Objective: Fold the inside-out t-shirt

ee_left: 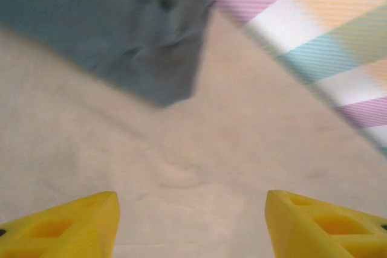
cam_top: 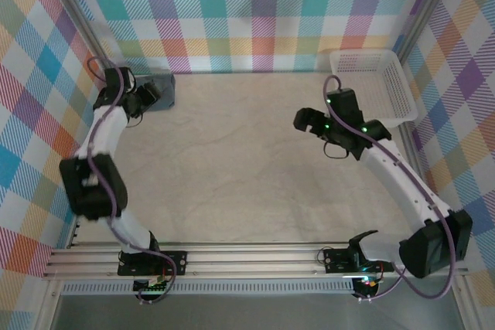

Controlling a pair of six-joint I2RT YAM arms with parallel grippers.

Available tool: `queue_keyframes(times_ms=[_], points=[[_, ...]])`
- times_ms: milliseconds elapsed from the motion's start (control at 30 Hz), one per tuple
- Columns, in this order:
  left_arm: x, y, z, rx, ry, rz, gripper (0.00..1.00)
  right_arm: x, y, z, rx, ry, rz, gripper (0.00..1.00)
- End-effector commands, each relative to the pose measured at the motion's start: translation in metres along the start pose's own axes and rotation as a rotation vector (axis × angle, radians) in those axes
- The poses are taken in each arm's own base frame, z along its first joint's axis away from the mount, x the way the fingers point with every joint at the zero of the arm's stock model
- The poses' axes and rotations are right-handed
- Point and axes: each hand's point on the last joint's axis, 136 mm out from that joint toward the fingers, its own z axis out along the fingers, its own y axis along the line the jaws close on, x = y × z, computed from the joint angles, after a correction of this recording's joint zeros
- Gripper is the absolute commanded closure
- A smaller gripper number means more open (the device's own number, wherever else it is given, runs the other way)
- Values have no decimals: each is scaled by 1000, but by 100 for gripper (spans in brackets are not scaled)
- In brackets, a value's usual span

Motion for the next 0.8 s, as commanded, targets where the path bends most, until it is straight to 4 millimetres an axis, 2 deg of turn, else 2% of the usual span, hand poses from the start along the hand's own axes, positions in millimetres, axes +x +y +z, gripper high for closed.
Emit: queue_keyframes(times_ms=[0, 67, 133, 200, 233, 333, 400, 467, 500, 567, 600, 633, 667, 767], points=[[23, -30, -37, 100, -88, 68, 33, -17, -56, -8, 237, -180, -86, 0], [49, -36, -55, 119, -143, 177, 26, -20, -86, -8, 347, -268, -105, 0], [87, -39, -64, 120, -195, 370, 18, -18, -114, 1, 446, -348, -142, 0], [116, -29, -66, 91, -213, 483, 12, -4, -131, 22, 464, -378, -212, 0], [124, -17, -65, 54, -223, 505, 10, 1, -132, 34, 451, -389, -272, 0], [127, 17, -65, -59, -308, 534, 6, 11, -146, 62, 469, -404, -350, 0], [126, 27, -59, -87, -338, 562, 5, 8, -150, 81, 421, -425, -350, 0], [123, 25, -48, -18, -362, 543, 5, -5, -131, 90, 305, -531, -410, 0], [122, 25, -39, 12, -380, 532, 5, -1, -122, 99, 214, -539, -456, 0], [118, 29, -22, 15, -394, 556, 4, 2, -135, 107, 150, -518, -385, 0], [120, 31, -16, -2, -364, 598, 4, 6, -148, 112, 78, -466, -316, 0], [115, 31, -14, 7, -393, 597, 3, -3, -154, 112, 66, -530, -293, 0], [110, 32, -12, 22, -376, 573, 3, 6, -153, 114, 59, -469, -299, 0], [97, 29, -11, 45, -423, 560, 0, 3, -154, 115, 87, -468, -299, 0]])
